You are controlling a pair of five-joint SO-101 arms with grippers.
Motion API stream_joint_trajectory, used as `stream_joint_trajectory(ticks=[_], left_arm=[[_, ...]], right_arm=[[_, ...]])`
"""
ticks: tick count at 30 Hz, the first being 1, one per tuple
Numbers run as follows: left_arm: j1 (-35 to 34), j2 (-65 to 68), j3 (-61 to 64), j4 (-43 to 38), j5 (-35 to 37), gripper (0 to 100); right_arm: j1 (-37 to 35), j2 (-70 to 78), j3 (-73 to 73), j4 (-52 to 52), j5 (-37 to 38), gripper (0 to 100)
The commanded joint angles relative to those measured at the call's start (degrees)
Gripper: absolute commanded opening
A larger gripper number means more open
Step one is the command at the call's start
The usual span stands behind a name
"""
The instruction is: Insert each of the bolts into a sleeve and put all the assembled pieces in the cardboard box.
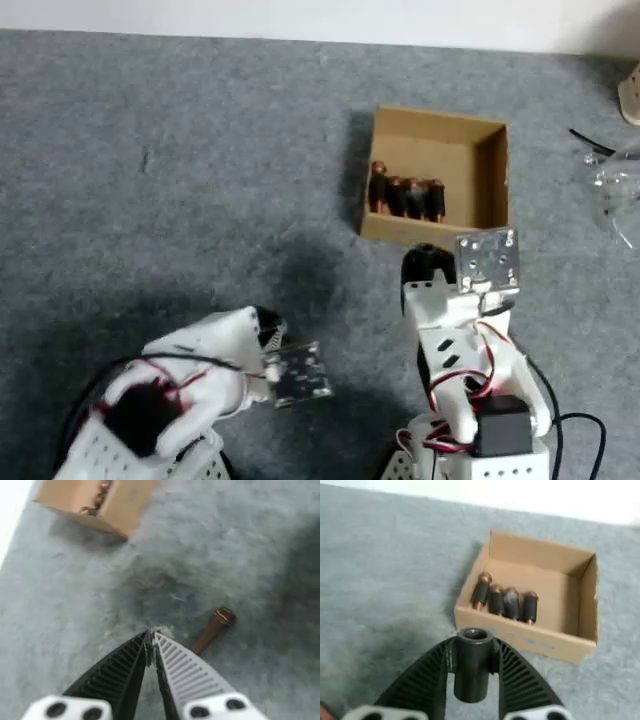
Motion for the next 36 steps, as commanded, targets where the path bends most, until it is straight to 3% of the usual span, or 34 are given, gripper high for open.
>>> stream_joint_trajectory(ticks=[1, 8, 11, 15, 18, 25, 36], left_arm=[[1.3, 19.3, -10.5, -0.1, -2.4, 2], [8.7, 37.0, -15.6, -0.1, -4.0, 3], [9.6, 41.5, -15.5, -0.2, -4.2, 9], [9.5, 46.4, -14.7, -0.1, -9.3, 17], [9.3, 49.4, -14.6, -0.5, -11.3, 16], [0.9, 56.9, -14.5, -7.7, -19.9, 17], [2.2, 72.3, -16.1, -17.9, -20.7, 17]], right_arm=[[1.0, -2.9, 3.8, -2.7, 0.8, 0.5], [1.1, -13.0, 16.9, -6.1, 0.8, 0.5], [1.1, -16.5, 21.8, -6.5, 0.8, 0.5], [1.2, -15.7, 22.9, -7.3, 0.8, 0.5], [3.9, -15.9, 23.1, -9.0, 0.8, 0.5], [11.9, -15.8, 23.3, -10.9, -4.3, 0.5], [13.9, -15.9, 26.6, -14.4, -4.8, 0.5]])
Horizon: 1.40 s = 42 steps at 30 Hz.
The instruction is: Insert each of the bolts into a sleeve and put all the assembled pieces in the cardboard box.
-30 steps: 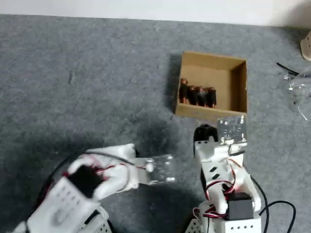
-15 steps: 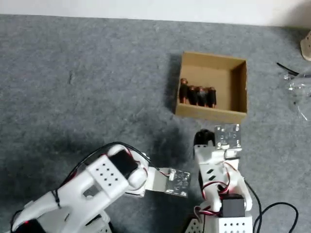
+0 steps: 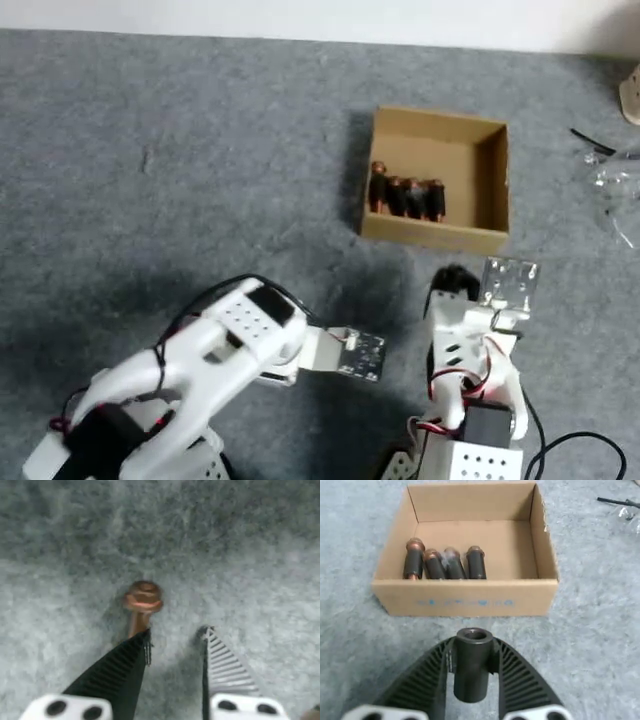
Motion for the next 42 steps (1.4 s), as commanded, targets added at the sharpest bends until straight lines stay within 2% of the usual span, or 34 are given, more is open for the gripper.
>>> stream_joint_trajectory(ticks=[1, 8, 19, 26, 29, 33, 36, 42], left_arm=[[0.7, 4.8, -3.7, -2.7, -0.4, 17], [0.5, 12.2, -8.0, -2.5, -1.8, 17], [0.8, 12.4, -8.4, -2.4, -1.7, 16], [0.8, 2.3, -11.8, 4.1, 0.9, 16], [0.5, -1.4, -11.6, 4.1, 0.9, 17], [0.4, 0.1, -11.7, 4.1, 0.9, 17], [0.4, 4.3, -11.6, 1.8, 1.1, 17], [-4.0, 16.6, -12.2, -6.2, 1.1, 16]], right_arm=[[0.7, -0.7, 0.6, -3.6, -0.6, 0.5], [0.7, -0.7, 0.8, -3.6, -0.6, 0.5], [0.7, -0.7, 1.0, -3.6, -0.6, 0.5], [0.7, -0.7, 1.0, -3.6, -0.6, 0.5], [0.7, -0.7, 1.0, -3.6, -0.6, 0.5], [0.7, -0.7, 1.0, -3.6, -0.6, 0.5], [0.7, -0.7, 1.0, -3.6, -0.6, 0.5], [0.7, -0.7, 1.1, -3.6, -0.6, 0.5]])
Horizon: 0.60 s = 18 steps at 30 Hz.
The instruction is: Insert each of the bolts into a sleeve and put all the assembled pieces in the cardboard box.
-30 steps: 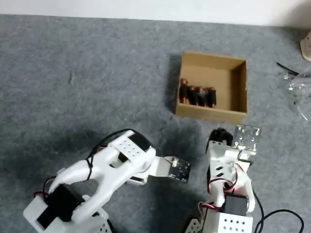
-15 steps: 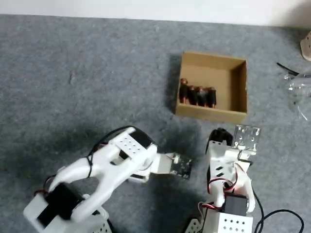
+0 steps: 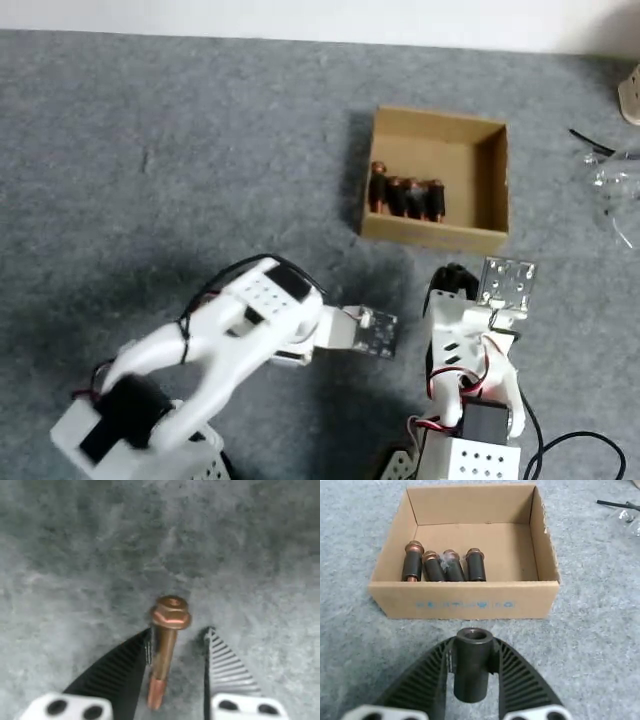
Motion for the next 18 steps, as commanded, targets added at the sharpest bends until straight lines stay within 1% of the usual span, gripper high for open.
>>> stream_joint_trajectory(ticks=[1, 6, 7, 10, 12, 14, 15, 18], left_arm=[[-2.9, 7.6, -3.3, -4.0, 0.7, 16], [-2.9, 8.5, -5.3, -2.1, 0.7, 15], [-2.9, 8.6, -5.3, -2.1, 0.7, 13], [-2.9, 8.7, -5.3, -2.0, 0.7, 0], [-3.0, 8.7, -5.3, -2.0, 0.7, 2], [-3.0, 8.7, -5.3, -2.0, 0.7, 0], [-3.0, 8.7, -5.3, -2.0, 0.8, 1], [-3.1, 8.3, -5.3, -2.4, 4.4, 1]], right_arm=[[0.5, -0.7, -0.1, -2.4, -0.6, 0.5], [0.5, -0.7, -0.1, -2.4, -0.6, 0.5], [0.5, -0.7, 0.2, -2.4, -0.6, 0.5], [0.5, -0.7, 1.5, -4.8, -0.4, 0.5], [0.5, -0.7, 2.5, -5.9, -0.3, 0.5], [0.5, -0.7, 2.7, -6.1, -0.3, 0.5], [0.5, -0.7, 2.8, -6.1, -0.3, 0.5], [0.5, -0.7, 2.9, -6.1, -0.3, 0.5]])
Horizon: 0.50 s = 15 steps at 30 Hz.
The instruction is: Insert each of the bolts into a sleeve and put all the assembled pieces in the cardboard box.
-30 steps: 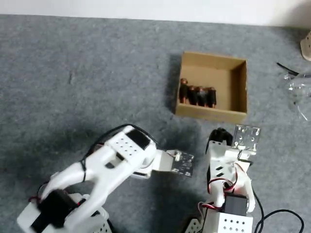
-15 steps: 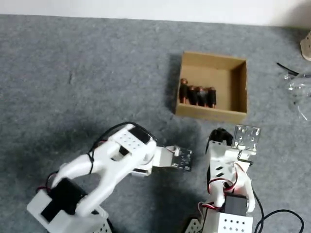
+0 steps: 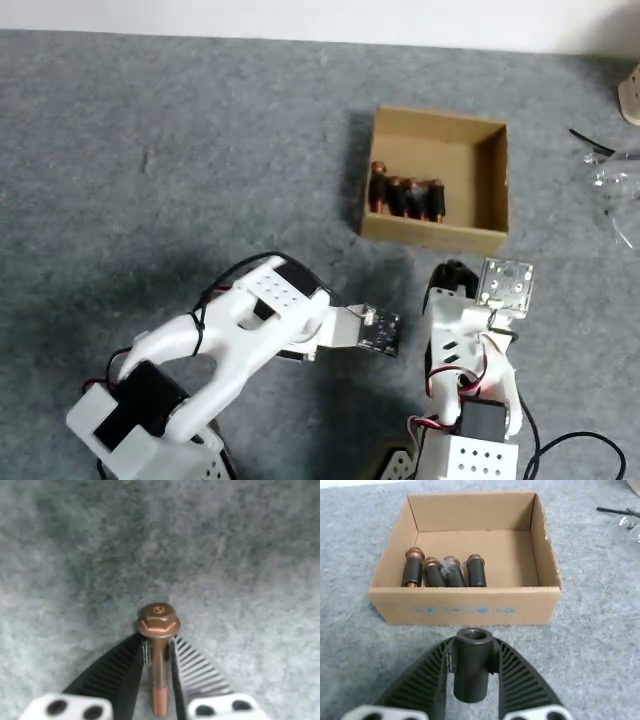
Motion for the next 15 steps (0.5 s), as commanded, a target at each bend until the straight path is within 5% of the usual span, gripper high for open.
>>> stream_joint_trajectory(ticks=[1, 8, 15], left_arm=[[-1.2, 0.1, -1.9, -1.8, 5.3, 1], [-0.7, -5.8, -1.4, -4.1, 14.2, 1], [-1.1, -29.4, 10.6, -9.6, 22.7, 1]], right_arm=[[0.5, -0.7, 0.1, -2.2, -0.3, 0.5], [0.5, -0.7, 0.2, -2.2, -0.3, 0.5], [0.5, -0.7, 0.2, -2.2, -0.3, 0.5]])
